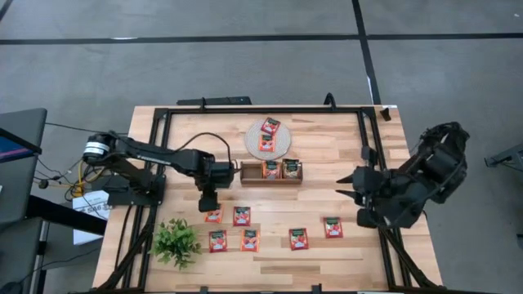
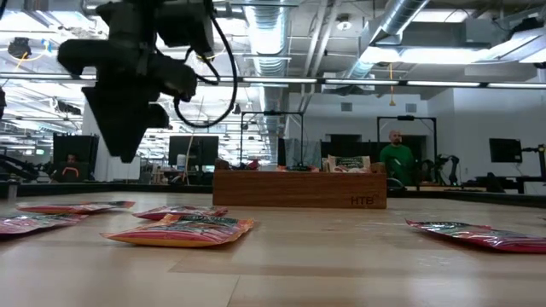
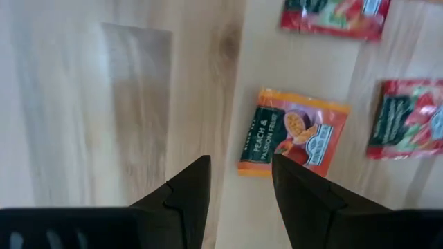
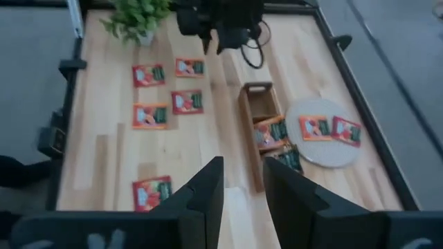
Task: Pick & Place Tea
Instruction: Put the orange tea bag into the middle section of the wooden organizer
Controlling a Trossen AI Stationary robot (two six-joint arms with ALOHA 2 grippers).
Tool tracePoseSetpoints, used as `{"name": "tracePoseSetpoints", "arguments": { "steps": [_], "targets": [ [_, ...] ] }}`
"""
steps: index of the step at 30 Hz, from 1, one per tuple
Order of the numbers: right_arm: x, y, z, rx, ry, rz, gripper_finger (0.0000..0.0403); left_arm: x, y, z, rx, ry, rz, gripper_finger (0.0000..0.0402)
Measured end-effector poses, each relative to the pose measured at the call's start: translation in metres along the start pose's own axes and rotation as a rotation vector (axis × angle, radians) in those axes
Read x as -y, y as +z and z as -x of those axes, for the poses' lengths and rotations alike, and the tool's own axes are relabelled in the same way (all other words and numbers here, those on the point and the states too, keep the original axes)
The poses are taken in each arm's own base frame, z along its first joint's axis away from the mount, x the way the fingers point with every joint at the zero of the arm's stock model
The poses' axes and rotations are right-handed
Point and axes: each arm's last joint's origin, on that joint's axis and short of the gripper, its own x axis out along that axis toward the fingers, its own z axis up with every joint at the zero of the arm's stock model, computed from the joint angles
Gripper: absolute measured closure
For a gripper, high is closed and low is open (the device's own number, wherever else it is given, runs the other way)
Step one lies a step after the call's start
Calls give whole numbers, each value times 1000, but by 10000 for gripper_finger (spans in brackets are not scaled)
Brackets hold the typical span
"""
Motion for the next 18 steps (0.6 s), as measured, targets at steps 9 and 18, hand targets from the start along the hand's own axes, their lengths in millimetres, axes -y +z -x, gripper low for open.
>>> {"name": "tracePoseSetpoints", "arguments": {
  "steps": [9, 18],
  "targets": [
    [19, -64, -22, 35, -74, -174, 308, 13, 10, -20, 10, -10, -107, 255],
    [32, -97, -47, 151, 64, -291, 308, 13, 11, -23, 11, -7, -126, 255]
  ]
}}
